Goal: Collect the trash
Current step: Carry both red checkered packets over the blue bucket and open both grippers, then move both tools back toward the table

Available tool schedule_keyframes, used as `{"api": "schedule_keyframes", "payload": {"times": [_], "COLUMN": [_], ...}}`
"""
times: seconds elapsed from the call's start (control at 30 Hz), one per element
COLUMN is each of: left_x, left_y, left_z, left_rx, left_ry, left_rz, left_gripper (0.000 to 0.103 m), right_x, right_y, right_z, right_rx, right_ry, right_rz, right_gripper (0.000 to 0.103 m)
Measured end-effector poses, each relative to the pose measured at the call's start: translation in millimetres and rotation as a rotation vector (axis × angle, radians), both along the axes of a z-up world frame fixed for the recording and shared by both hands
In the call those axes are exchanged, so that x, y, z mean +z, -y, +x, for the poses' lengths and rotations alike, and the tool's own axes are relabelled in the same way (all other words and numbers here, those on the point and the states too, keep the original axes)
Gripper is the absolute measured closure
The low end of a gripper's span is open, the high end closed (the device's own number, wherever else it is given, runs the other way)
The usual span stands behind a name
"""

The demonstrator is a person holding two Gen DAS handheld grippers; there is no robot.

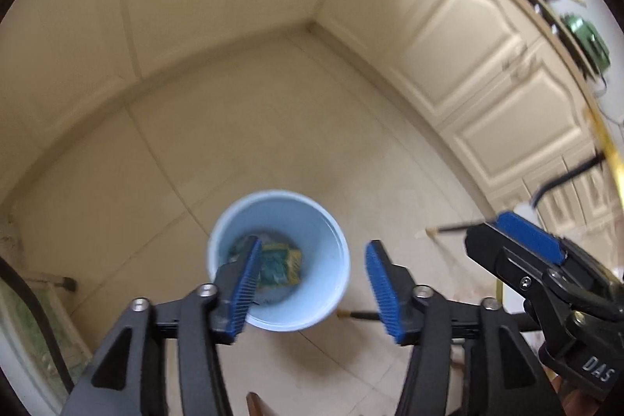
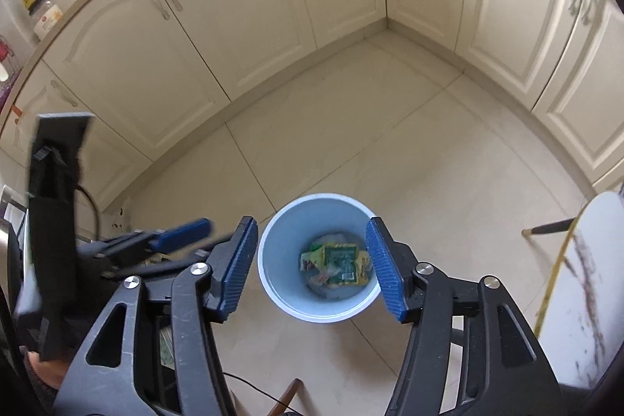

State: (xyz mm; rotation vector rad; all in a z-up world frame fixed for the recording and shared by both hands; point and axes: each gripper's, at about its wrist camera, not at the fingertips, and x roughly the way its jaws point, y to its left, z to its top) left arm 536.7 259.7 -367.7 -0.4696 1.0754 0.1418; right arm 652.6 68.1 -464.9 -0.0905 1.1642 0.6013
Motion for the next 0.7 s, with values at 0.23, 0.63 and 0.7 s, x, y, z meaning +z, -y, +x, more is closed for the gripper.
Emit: {"api": "schedule_keyframes", "payload": {"times": [0.23, 0.63, 0.7], "left_x": [103, 251, 274], "left_y": [19, 165, 191], "left_z": [-53, -180, -207], "left_rx": [0.065, -0.003, -0.013], "left_ry": [0.184, 0.516, 0.580], "left_rz": [0.153, 0.390, 0.408], "left_gripper": [0.033, 0.016, 0.012], "right_x": [79, 255, 282], "right_y": [1, 92, 110], "right_z": [-35, -149, -170], "right_rx": [0.006, -0.108, -0.136], "right_ry": [0.138, 0.503, 0.558], "right_rz": [0.051, 0.088, 0.085], "right_gripper": [0.025, 0.000, 0.000]}}
